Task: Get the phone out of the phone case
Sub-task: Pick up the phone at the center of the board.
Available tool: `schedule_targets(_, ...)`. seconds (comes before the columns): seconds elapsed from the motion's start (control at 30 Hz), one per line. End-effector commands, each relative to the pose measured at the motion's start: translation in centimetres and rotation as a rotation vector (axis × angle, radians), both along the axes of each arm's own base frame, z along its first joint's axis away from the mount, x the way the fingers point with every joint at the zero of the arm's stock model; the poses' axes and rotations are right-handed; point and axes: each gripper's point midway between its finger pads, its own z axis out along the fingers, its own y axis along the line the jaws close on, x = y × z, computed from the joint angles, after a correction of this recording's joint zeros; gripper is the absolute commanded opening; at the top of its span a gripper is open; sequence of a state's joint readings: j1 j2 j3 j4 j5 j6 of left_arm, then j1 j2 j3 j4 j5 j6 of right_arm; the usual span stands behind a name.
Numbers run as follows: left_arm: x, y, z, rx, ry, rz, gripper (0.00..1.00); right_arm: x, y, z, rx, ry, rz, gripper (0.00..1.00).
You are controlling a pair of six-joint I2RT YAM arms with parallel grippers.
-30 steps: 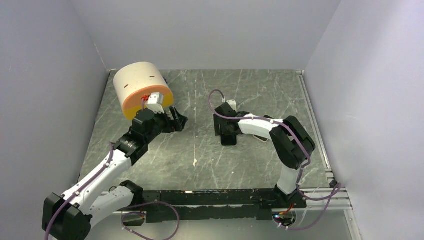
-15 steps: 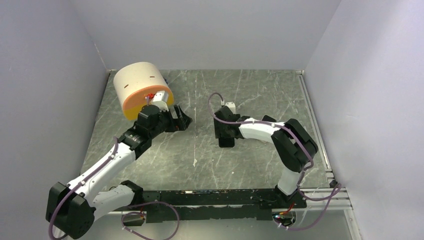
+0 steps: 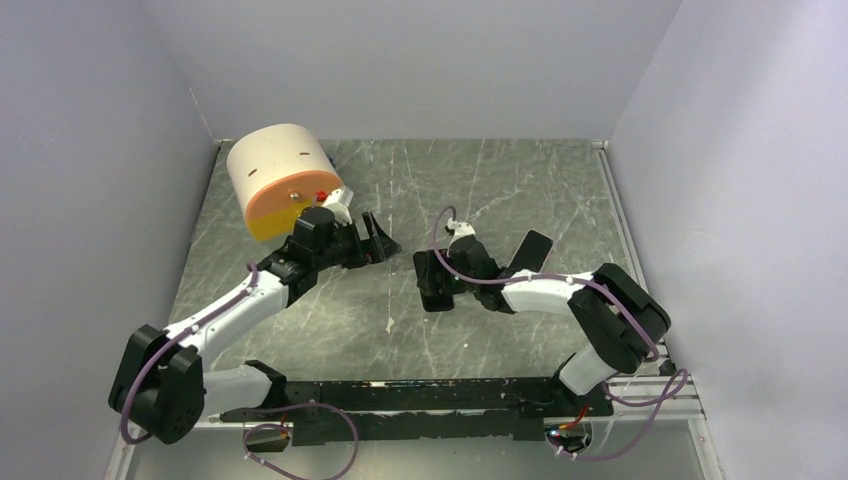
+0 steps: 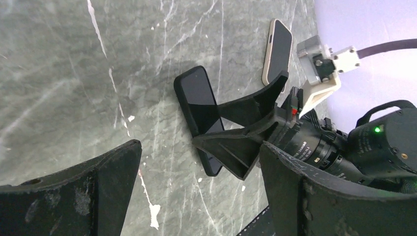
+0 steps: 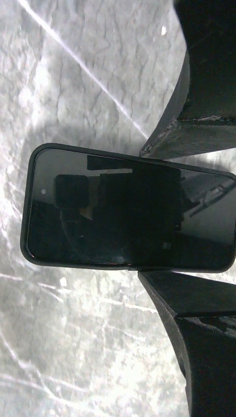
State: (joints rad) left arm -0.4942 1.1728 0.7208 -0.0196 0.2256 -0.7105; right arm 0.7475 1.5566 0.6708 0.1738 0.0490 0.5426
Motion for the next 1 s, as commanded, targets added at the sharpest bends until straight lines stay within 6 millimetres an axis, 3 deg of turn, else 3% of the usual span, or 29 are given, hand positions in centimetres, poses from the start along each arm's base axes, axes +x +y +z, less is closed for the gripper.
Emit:
schedule_targets(0.0, -0.4, -1.8, -0.1, -0.103, 0.043, -0.049, 0.94, 1.1, 3.9, 5.8, 0.276, -0.146, 0.062, 0.06)
schedule_targets(0.2, -0.8, -3.2, -1.1, -0.184, 0.080, -0.101, 0.89, 0.8, 5.2, 7.5, 0.381, -0.197, 0.099, 0.00)
schedule_targets(0.53, 0.5, -4.4, -3.2, -0.210, 0.119, -0.084, 0.82, 0.2, 6.1, 8.6, 0.422, -0.268, 0.126, 0.00)
schedule_targets(0.73, 1.1, -4.7, -4.0, -0.217, 0.118, -0.067, 0.67, -0.6, 6.8, 9.0, 0.444, -0.300, 0.165, 0.00)
schedule_targets(0.97, 0.4, -5.7, -4.9, -0.212, 0.134, -0.099, 0.53, -0.7, 6.9, 9.8, 0.468, -0.329, 0.172, 0.00)
